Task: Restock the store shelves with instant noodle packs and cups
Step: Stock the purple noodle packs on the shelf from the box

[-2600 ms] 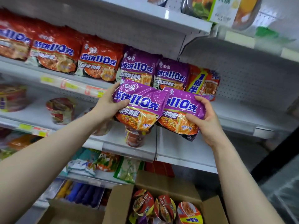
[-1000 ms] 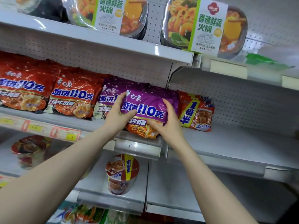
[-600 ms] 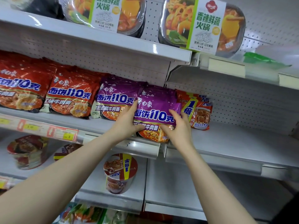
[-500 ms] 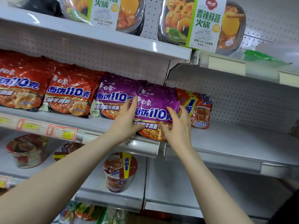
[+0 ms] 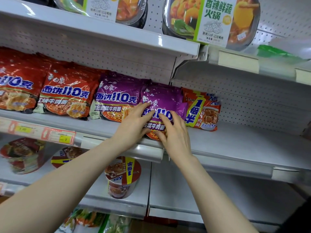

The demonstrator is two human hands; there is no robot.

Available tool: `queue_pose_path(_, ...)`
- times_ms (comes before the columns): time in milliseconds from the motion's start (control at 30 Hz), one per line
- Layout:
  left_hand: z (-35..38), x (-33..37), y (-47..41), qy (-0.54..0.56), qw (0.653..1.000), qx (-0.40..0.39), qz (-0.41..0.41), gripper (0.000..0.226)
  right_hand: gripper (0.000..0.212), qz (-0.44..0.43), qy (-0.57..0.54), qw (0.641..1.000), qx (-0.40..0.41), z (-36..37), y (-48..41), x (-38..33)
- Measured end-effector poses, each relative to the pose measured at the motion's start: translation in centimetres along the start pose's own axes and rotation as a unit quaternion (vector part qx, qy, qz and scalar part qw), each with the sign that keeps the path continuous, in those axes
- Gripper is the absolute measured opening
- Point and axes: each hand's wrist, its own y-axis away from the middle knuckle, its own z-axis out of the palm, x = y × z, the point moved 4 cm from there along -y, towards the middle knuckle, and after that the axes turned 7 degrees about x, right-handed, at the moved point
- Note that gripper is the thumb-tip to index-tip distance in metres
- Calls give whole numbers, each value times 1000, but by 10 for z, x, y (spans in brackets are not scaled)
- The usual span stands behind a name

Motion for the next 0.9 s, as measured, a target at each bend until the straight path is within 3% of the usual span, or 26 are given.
queue_pose_path(400, 8, -5, -7, 13, 1000, 25, -10, 76, 67, -12, 45, 999, 22, 8, -16, 6)
queue_pose_path(900, -20, 1, 30, 37, 998, 36, -32, 55, 52, -1, 8, 1000, 1, -5, 16, -16)
